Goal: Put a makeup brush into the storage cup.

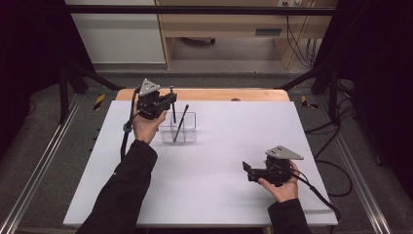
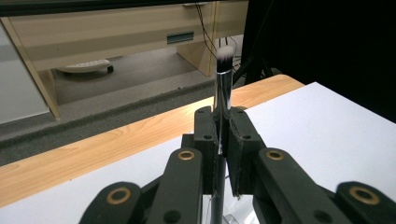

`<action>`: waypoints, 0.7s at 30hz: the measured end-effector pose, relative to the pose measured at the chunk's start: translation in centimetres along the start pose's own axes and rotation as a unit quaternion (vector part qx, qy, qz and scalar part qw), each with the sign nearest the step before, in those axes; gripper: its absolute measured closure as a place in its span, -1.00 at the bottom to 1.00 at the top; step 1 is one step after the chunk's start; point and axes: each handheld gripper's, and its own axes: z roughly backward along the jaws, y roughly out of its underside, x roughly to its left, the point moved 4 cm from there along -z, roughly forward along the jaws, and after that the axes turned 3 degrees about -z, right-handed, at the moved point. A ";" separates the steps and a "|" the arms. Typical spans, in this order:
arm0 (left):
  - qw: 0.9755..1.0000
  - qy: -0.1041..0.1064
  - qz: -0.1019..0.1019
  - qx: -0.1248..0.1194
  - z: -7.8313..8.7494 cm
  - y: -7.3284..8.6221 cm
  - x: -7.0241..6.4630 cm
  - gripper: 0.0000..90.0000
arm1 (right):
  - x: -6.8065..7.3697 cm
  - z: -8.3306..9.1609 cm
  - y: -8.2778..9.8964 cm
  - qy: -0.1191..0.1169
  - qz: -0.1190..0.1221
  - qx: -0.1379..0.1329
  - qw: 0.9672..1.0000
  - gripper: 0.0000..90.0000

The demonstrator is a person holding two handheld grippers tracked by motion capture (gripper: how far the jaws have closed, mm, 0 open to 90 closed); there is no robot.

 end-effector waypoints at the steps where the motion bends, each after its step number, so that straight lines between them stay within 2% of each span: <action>1: 1.000 0.001 0.000 0.001 0.0 0.1 0.0 0.85 | 0.0 0.0 0.0 -0.001 0.000 0.001 1.000 -0.95; 21: 1.000 0.005 0.008 0.011 -0.6 2.5 0.1 0.85 | 0.1 -0.2 0.1 0.000 0.003 0.003 1.000 -0.95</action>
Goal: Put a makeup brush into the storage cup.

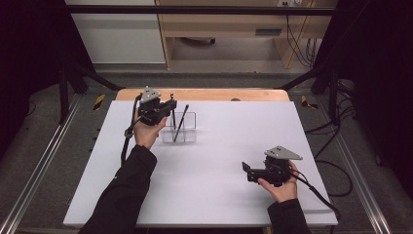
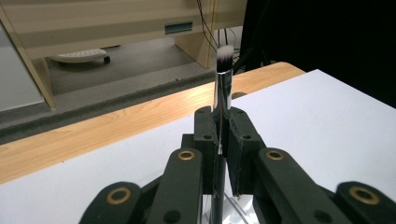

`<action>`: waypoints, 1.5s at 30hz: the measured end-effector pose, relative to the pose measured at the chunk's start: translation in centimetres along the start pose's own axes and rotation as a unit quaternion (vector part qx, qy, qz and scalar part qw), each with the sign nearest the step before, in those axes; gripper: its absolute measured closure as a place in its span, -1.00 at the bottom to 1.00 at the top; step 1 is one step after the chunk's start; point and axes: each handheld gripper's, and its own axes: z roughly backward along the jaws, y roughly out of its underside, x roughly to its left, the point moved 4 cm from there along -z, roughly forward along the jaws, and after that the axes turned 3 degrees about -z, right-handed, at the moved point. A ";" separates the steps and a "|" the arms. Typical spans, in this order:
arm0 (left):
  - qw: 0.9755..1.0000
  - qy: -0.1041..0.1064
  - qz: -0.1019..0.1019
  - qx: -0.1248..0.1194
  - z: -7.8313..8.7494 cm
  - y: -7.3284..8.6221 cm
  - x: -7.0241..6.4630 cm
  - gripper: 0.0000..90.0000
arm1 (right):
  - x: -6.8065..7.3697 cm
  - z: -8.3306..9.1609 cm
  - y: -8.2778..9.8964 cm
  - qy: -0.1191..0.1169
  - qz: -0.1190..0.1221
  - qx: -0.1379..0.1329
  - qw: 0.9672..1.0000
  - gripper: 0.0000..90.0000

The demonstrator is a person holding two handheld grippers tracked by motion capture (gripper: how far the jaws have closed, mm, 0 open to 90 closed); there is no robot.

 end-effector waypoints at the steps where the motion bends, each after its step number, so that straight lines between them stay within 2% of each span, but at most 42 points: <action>1: 1.000 -0.001 0.000 0.002 0.0 0.1 0.0 0.85 | 0.0 0.0 0.0 0.000 0.000 0.000 1.000 -0.95; 32: 1.000 0.002 0.005 0.029 -0.8 3.6 -0.3 0.83 | 0.1 0.0 0.0 -0.003 -0.003 -0.001 1.000 -0.95; 43: 1.000 0.008 0.004 0.011 1.6 3.2 -0.6 0.40 | 0.2 0.2 -0.2 -0.005 -0.007 -0.005 1.000 -0.96; 45: 1.000 0.006 -0.003 0.011 2.2 3.2 -0.8 0.32 | 0.2 0.3 -0.3 -0.007 -0.006 -0.007 1.000 -0.96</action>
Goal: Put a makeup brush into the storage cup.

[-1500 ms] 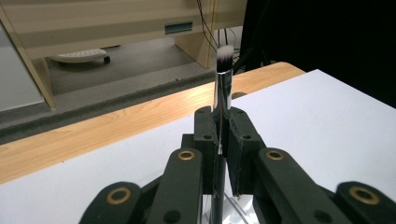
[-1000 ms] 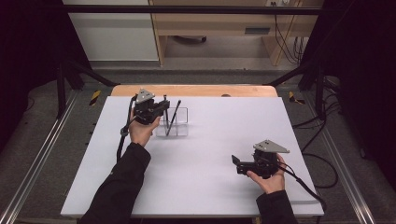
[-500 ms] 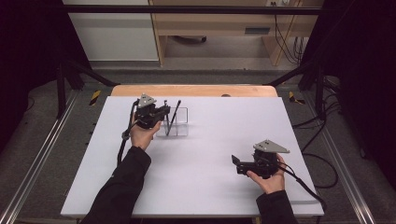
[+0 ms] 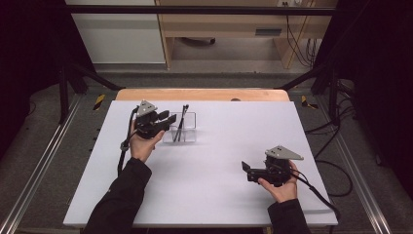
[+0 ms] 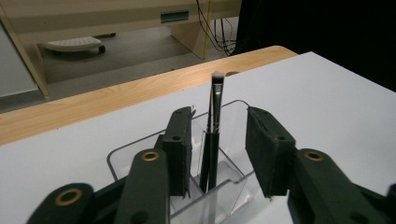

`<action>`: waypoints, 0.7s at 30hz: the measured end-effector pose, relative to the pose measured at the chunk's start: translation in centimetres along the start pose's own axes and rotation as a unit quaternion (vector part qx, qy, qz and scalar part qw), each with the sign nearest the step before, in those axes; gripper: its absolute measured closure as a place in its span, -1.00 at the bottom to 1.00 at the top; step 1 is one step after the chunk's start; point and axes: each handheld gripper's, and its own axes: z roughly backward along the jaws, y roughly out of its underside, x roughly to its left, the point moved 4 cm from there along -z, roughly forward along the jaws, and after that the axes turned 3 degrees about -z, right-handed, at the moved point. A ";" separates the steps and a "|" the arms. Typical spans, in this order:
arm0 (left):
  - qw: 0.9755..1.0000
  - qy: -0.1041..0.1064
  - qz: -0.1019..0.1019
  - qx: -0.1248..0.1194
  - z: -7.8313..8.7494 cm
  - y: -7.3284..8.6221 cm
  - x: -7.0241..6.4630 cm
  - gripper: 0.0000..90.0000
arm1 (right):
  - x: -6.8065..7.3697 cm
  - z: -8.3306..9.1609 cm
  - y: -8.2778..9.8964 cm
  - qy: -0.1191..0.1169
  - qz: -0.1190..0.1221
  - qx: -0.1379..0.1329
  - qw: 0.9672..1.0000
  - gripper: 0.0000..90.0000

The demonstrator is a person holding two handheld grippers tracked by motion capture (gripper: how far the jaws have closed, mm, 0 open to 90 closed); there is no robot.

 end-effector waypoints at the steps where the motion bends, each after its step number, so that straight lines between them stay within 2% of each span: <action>1: 1.000 0.003 -0.002 0.000 0.3 0.0 -0.1 0.28 | 0.0 0.0 0.0 -0.001 0.000 -0.002 1.000 -0.96; 7: 1.000 0.014 -0.009 0.001 1.7 0.4 -1.0 0.09 | 0.0 0.2 -0.2 -0.003 -0.001 -0.007 1.000 -0.96; 16: 1.000 0.025 -0.011 -0.008 3.7 1.5 -2.2 -0.16 | 0.1 0.5 -0.4 -0.008 -0.002 -0.017 1.000 -0.96; 21: 0.999 0.035 -0.011 -0.005 4.6 2.2 -2.8 -0.31 | 0.1 0.6 -0.5 -0.010 -0.001 -0.021 1.000 -0.96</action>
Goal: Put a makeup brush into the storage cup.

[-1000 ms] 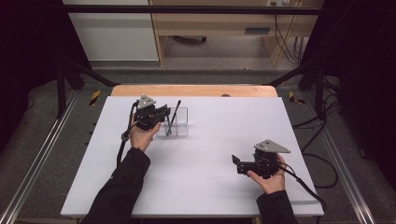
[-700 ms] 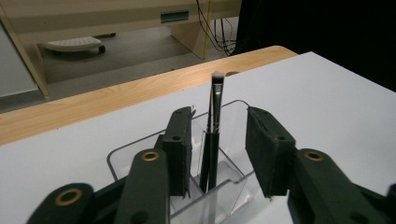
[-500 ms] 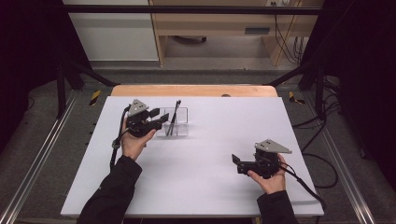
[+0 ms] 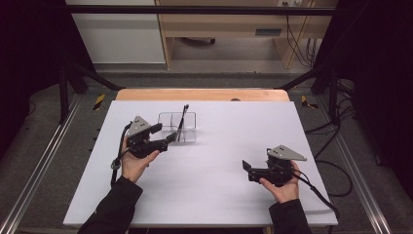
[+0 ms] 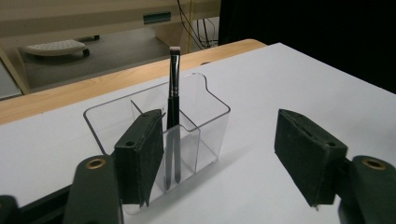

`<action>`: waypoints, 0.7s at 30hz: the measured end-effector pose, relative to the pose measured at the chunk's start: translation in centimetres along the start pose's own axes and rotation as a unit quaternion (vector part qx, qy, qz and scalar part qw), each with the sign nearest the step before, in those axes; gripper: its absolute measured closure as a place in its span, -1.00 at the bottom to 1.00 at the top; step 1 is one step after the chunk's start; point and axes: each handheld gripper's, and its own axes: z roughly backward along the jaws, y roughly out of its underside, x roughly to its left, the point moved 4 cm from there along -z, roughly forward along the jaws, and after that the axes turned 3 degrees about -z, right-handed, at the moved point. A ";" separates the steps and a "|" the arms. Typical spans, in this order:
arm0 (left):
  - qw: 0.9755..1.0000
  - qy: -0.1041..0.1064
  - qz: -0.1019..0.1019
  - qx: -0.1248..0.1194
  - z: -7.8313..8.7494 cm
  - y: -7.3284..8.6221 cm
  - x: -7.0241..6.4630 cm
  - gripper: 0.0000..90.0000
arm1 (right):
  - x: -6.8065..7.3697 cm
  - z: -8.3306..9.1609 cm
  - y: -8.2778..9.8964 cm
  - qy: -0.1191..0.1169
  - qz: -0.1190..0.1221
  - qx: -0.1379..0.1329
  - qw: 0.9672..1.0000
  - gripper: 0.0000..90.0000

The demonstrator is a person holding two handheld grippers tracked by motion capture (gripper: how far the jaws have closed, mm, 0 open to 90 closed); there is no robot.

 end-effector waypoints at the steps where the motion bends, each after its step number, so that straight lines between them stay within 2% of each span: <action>1: 1.000 0.001 0.000 0.002 0.2 0.1 -0.1 -0.34 | 0.0 0.0 0.0 0.000 0.000 -0.001 1.000 -0.96; 10: 1.000 0.007 0.003 0.004 1.8 1.4 -0.7 -0.53 | 0.0 0.2 -0.1 -0.002 0.001 -0.003 1.000 -0.96; 13: 1.000 0.011 0.009 0.008 2.1 2.1 -0.9 -0.58 | 0.0 0.3 -0.1 -0.002 0.001 -0.005 1.000 -0.96; 21: 0.999 0.014 0.009 0.029 2.7 4.1 -1.3 -0.68 | 0.0 0.3 -0.1 -0.004 0.001 -0.006 1.000 -0.96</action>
